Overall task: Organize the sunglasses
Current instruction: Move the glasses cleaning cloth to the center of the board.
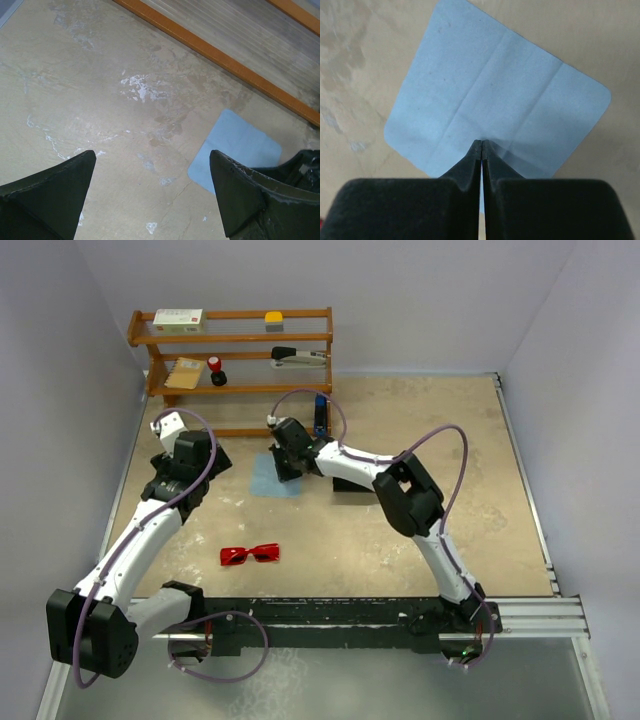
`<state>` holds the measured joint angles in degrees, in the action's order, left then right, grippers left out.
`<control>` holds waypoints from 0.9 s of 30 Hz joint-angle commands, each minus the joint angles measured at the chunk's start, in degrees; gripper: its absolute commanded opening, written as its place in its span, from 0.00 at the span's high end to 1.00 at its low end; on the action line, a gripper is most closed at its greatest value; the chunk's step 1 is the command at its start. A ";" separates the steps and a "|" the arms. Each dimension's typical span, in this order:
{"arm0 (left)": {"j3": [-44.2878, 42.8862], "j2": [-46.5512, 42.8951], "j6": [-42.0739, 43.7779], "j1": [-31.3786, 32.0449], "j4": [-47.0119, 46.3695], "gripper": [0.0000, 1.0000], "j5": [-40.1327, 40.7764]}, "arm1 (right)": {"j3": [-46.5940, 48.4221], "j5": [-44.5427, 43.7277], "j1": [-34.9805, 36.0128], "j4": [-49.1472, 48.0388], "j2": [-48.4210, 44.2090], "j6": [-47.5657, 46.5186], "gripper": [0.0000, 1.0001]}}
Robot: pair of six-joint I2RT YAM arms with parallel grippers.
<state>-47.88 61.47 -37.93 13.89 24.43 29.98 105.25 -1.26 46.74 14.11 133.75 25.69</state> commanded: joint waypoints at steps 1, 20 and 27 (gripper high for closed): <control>0.29 -0.31 0.16 -0.62 -2.69 0.07 -0.42 | -8.50 0.18 0.82 2.89 -5.13 -1.78 1.00; -0.11 0.49 0.18 -0.88 -3.76 0.07 -1.16 | -41.35 0.15 1.57 -1.65 -27.10 1.94 1.00; -0.46 0.93 0.29 -0.99 -4.01 0.07 -1.36 | -49.86 0.26 4.05 -2.29 -33.26 4.88 1.00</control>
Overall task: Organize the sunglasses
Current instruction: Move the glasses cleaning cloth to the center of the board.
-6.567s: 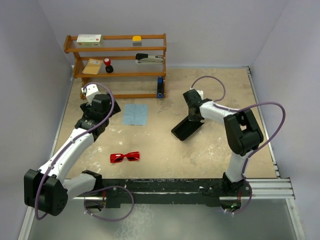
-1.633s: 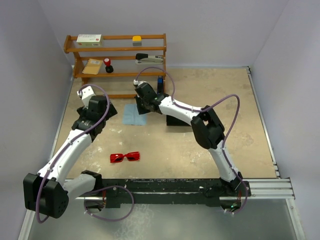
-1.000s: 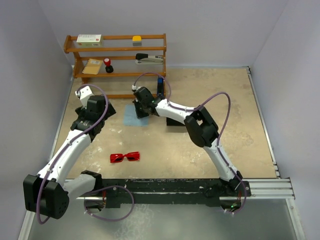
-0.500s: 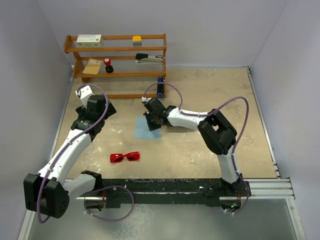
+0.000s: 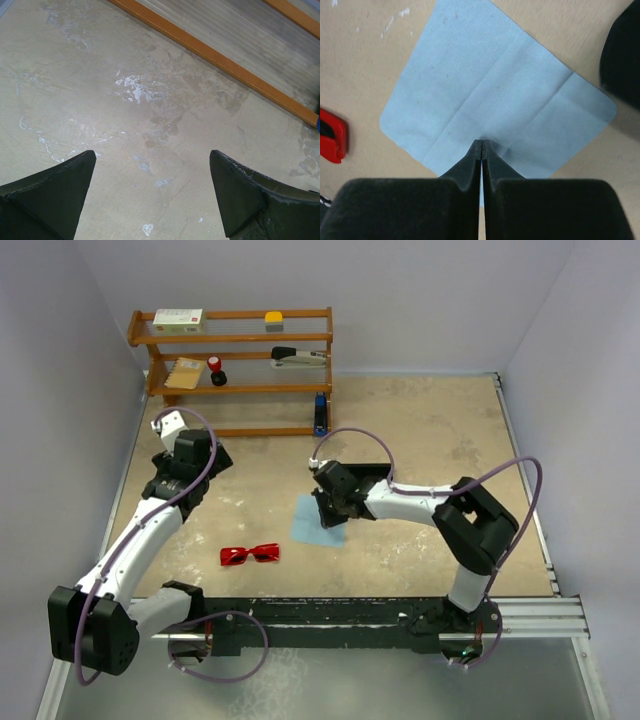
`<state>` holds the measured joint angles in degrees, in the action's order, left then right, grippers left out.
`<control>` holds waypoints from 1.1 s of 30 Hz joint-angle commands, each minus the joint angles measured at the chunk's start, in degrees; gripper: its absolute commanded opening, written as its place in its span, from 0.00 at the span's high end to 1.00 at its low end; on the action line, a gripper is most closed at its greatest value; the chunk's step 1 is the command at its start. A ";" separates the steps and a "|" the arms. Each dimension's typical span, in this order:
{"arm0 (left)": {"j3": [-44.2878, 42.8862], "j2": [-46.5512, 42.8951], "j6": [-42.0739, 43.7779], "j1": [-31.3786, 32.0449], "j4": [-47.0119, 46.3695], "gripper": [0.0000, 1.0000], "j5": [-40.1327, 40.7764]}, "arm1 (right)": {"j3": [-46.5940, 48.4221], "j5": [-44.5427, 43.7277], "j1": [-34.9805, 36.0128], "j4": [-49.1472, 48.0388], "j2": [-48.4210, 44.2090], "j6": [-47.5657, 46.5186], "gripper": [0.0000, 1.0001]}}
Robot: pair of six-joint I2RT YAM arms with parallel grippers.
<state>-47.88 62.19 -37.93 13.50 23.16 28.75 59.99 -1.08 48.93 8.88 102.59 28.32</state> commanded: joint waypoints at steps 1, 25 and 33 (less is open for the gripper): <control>-0.51 0.21 0.31 -0.58 -2.75 0.07 -0.18 | -5.65 -0.15 2.38 3.12 -2.91 2.71 1.00; 0.07 1.28 0.94 -0.58 -3.72 0.07 -3.25 | -22.48 -2.62 3.65 6.67 -20.64 4.29 1.00; 0.11 -0.66 3.39 -0.58 -4.09 0.07 -5.81 | -17.22 -3.09 3.63 6.22 -16.82 2.31 1.00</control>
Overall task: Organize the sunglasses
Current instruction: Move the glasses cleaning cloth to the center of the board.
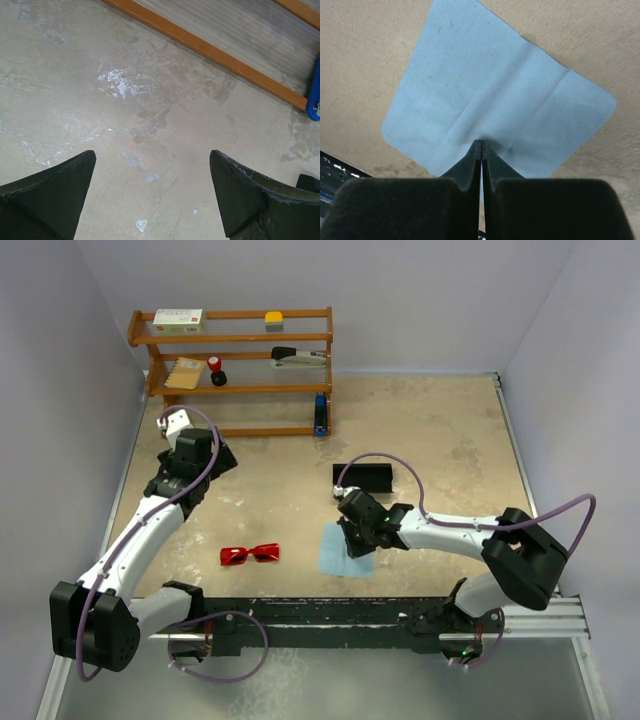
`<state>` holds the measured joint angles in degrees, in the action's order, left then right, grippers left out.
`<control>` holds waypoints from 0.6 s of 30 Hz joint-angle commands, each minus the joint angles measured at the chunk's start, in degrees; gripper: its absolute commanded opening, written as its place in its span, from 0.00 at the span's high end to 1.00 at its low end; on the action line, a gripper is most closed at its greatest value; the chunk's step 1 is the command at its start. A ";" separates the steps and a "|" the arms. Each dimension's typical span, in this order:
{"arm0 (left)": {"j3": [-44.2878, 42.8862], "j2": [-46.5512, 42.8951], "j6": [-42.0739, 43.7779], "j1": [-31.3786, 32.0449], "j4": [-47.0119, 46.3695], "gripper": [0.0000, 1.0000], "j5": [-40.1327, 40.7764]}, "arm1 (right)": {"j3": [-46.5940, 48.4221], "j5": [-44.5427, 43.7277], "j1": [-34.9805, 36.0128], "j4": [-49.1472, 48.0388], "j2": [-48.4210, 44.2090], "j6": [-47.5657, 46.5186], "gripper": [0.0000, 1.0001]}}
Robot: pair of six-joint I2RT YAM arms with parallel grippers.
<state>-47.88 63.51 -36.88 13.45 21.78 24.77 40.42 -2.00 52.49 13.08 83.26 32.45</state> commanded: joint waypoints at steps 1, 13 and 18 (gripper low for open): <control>0.07 -2.43 2.90 -0.54 -2.87 0.07 -2.29 | 2.94 -2.29 0.07 2.38 2.06 -1.86 1.00; -1.24 -1.20 3.12 1.03 -3.20 0.25 -15.57 | 6.11 -6.22 0.07 9.01 -8.69 0.35 0.84; -1.61 0.79 2.65 10.11 -3.68 0.30 -15.25 | 4.84 -9.67 -0.02 11.34 -13.01 1.47 0.81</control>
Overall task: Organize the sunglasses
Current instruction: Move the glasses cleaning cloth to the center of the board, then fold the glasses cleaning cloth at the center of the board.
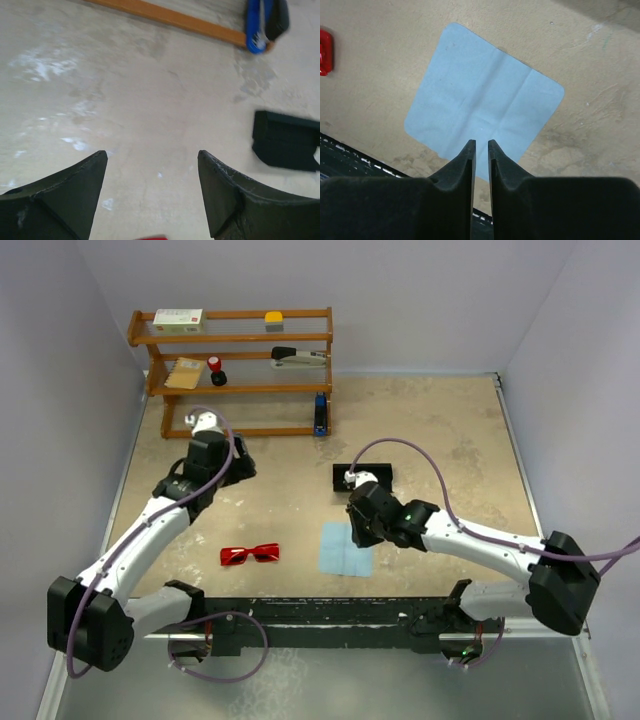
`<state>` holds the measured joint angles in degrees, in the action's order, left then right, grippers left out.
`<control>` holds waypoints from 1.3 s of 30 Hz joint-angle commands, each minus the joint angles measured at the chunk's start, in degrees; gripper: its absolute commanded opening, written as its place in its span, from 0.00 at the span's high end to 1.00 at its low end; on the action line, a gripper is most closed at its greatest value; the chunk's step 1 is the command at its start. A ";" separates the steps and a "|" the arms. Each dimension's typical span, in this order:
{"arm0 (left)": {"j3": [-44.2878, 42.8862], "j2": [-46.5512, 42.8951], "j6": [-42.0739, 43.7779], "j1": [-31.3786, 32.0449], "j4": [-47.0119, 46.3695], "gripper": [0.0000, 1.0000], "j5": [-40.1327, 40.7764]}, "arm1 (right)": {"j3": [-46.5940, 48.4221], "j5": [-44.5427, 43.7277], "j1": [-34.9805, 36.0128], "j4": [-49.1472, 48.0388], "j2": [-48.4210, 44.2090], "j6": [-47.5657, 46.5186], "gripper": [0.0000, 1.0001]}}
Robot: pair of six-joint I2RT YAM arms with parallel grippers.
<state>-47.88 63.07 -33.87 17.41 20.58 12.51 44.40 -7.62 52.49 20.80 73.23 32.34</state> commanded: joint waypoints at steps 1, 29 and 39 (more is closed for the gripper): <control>-1.74 1.87 -0.47 7.51 -2.47 0.31 -3.19 | 0.52 -4.56 -0.02 3.91 -3.45 1.87 0.81; -4.26 20.06 2.45 31.96 -8.15 0.44 -0.32 | -6.74 -6.77 -7.97 1.16 -6.53 2.92 0.75; -5.09 24.66 2.85 35.19 -10.11 0.49 -0.03 | -6.97 -5.00 -10.24 0.01 -5.16 1.14 0.74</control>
<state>-50.33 86.72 -31.90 51.59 13.67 11.77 37.04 -13.45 42.68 22.33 66.92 34.85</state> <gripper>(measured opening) 0.516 0.253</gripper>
